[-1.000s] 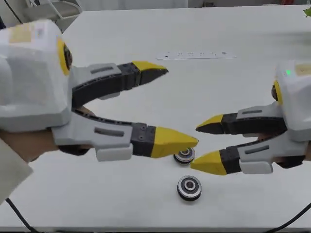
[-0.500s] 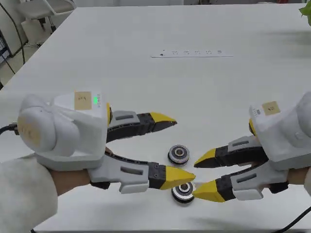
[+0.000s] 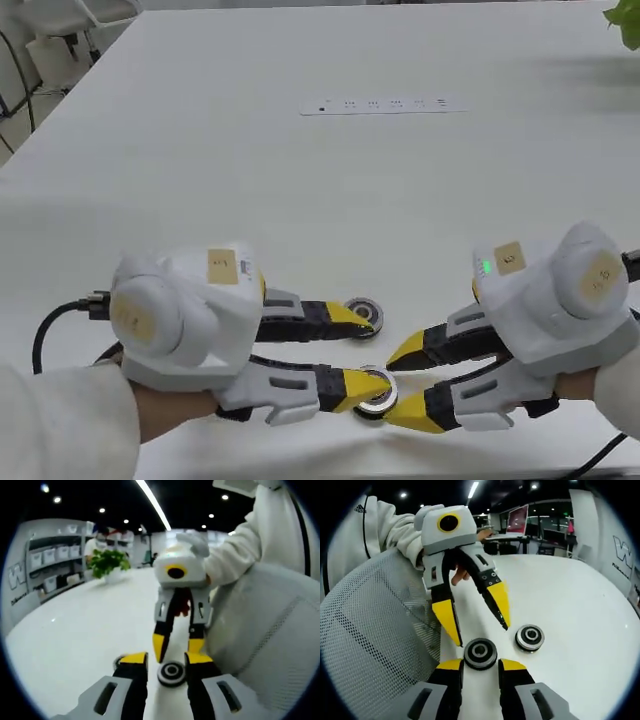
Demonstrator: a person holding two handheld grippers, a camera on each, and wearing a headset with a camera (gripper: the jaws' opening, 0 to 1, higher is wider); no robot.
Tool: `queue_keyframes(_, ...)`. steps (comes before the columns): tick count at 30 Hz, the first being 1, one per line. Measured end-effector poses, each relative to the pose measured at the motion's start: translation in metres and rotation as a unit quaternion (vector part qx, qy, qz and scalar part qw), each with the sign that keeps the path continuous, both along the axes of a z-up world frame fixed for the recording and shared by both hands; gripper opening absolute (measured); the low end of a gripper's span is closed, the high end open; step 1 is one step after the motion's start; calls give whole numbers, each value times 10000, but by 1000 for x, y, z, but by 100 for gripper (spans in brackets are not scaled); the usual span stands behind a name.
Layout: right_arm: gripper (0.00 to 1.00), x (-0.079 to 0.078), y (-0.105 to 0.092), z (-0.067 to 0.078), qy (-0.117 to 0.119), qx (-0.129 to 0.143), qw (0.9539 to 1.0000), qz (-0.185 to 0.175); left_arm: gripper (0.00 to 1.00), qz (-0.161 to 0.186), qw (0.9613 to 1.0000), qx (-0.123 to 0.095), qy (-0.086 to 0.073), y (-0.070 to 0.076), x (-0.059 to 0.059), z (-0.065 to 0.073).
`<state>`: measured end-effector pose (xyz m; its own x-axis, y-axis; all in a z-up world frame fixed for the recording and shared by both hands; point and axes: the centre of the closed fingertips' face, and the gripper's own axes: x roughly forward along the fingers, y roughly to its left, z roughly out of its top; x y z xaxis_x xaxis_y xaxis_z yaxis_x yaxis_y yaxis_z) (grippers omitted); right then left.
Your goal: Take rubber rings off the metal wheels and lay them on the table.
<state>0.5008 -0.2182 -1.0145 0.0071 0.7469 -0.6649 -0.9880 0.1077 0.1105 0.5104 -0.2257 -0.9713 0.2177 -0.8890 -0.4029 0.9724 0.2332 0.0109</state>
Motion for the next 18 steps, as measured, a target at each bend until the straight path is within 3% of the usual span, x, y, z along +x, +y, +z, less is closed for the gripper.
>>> queue_keyframes(6,23,0,-1,-1,86,27,9999,-57,24,-77,9993,345,135,1,-4,-21)
queue_keyframes(11,22,-1,-1,-2,117,12,9999,-54,21,-21,9994,284,212,2,-3,-21)
queue_keyframes(15,21,-2,-1,-3,131,-8,9999,-55,20,-108,9984,523,199,4,-6,-32)
queue_keyframes(16,21,-2,-1,-3,135,-10,9999,-60,20,-145,9991,392,119,2,-5,-29)
queue_keyframes(18,21,-2,-1,-4,148,-13,9999,-73,20,-103,9990,407,155,2,-4,-30)
